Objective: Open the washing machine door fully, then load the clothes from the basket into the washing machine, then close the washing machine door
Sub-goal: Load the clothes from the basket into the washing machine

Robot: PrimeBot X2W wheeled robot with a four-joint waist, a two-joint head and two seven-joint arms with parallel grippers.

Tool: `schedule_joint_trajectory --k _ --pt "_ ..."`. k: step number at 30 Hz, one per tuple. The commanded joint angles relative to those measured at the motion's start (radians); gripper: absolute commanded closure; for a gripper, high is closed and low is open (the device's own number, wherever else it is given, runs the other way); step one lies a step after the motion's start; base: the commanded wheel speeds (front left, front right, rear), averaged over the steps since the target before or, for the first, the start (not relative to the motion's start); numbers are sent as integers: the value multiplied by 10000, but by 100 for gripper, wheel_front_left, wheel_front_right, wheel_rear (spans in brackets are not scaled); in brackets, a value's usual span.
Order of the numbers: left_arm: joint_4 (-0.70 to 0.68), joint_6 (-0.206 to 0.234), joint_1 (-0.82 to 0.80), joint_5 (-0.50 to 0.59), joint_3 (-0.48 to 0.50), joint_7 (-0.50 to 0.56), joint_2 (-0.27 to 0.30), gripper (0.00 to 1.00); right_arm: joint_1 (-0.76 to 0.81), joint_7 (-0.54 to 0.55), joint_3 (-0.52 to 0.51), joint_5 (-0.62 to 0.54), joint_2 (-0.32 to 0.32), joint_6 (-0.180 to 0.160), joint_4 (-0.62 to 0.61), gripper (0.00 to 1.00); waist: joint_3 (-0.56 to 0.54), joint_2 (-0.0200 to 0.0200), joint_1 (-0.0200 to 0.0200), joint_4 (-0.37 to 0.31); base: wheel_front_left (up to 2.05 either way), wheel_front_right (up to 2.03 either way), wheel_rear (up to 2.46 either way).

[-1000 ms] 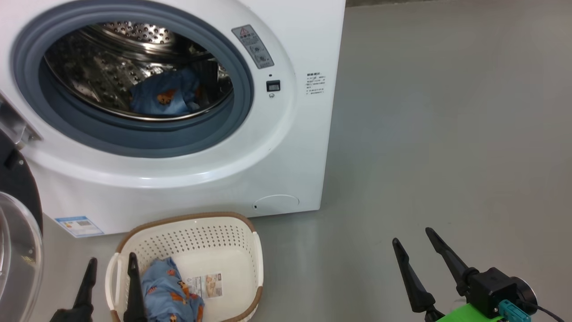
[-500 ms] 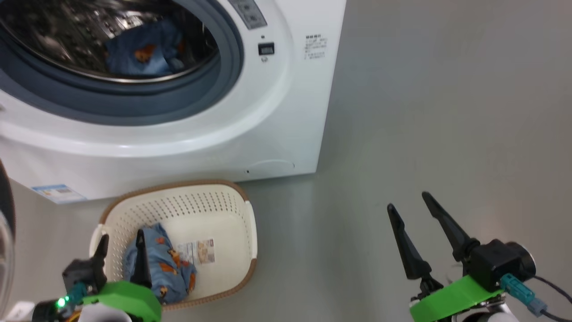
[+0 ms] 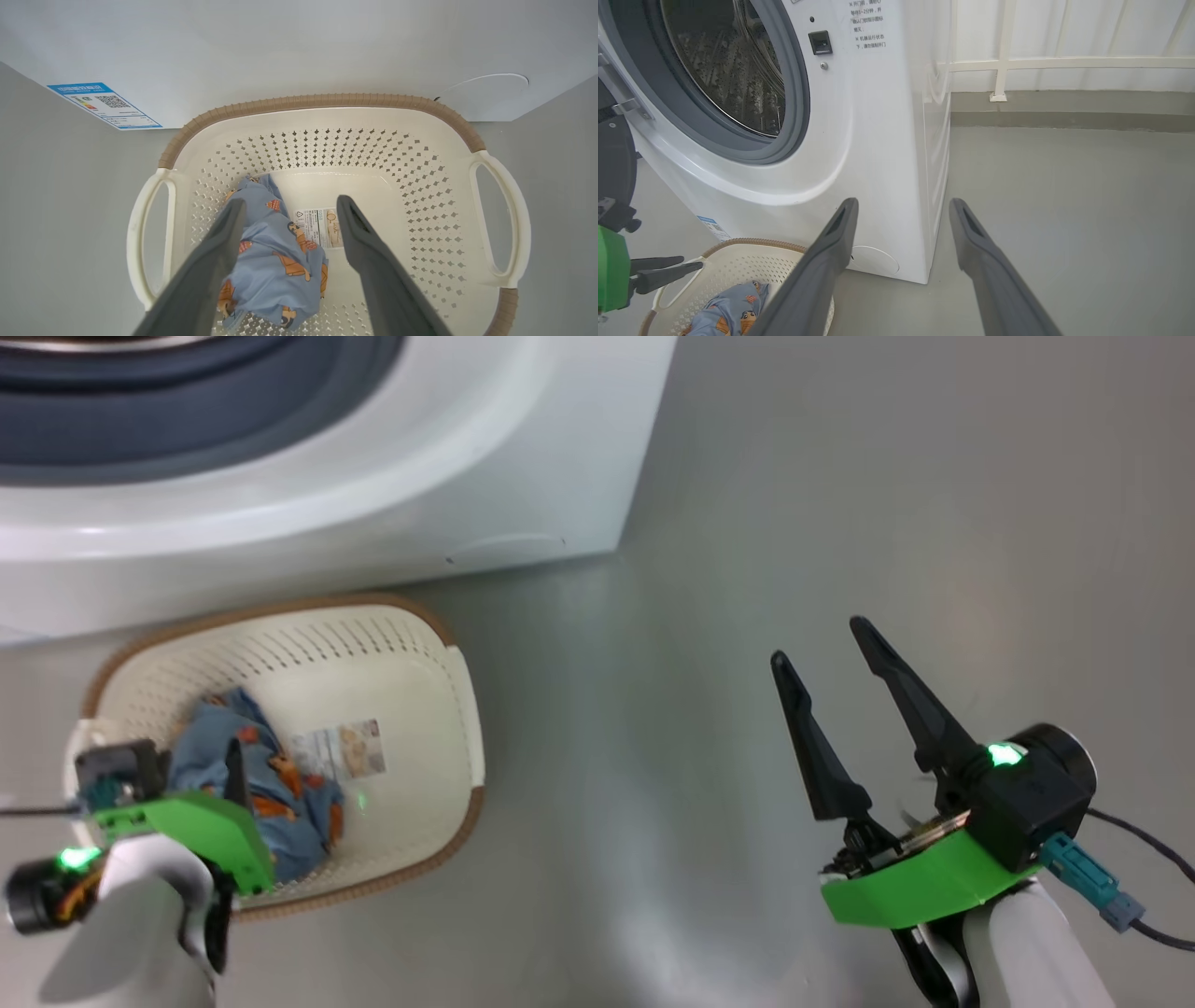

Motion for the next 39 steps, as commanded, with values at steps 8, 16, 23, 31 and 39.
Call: schedule_joint_trajectory --k 8,16,23,31,39 --pt "1600 -361 -1572 52 268 367 965 0 -738 -478 570 440 13 62 50 0 2836 0 0 -1255 0 0 0" --pt "2625 -57 -2371 115 240 1023 1744 0 -1329 -690 871 816 13 62 277 0 4110 0 0 -1795 0 0 0" --pt "2873 384 -2770 206 121 1559 2067 0 -1635 -729 961 1083 13 62 359 0 4665 0 0 -1865 0 0 0" --pt "2960 496 -2915 117 69 1896 2021 100 -1845 -732 1057 1209 13 62 304 0 4752 0 0 -1822 0 0 0" --pt "2988 557 -2923 3 91 1693 2013 100 -1860 -733 1021 1254 13 62 338 0 4685 0 0 -1812 0 0 0"
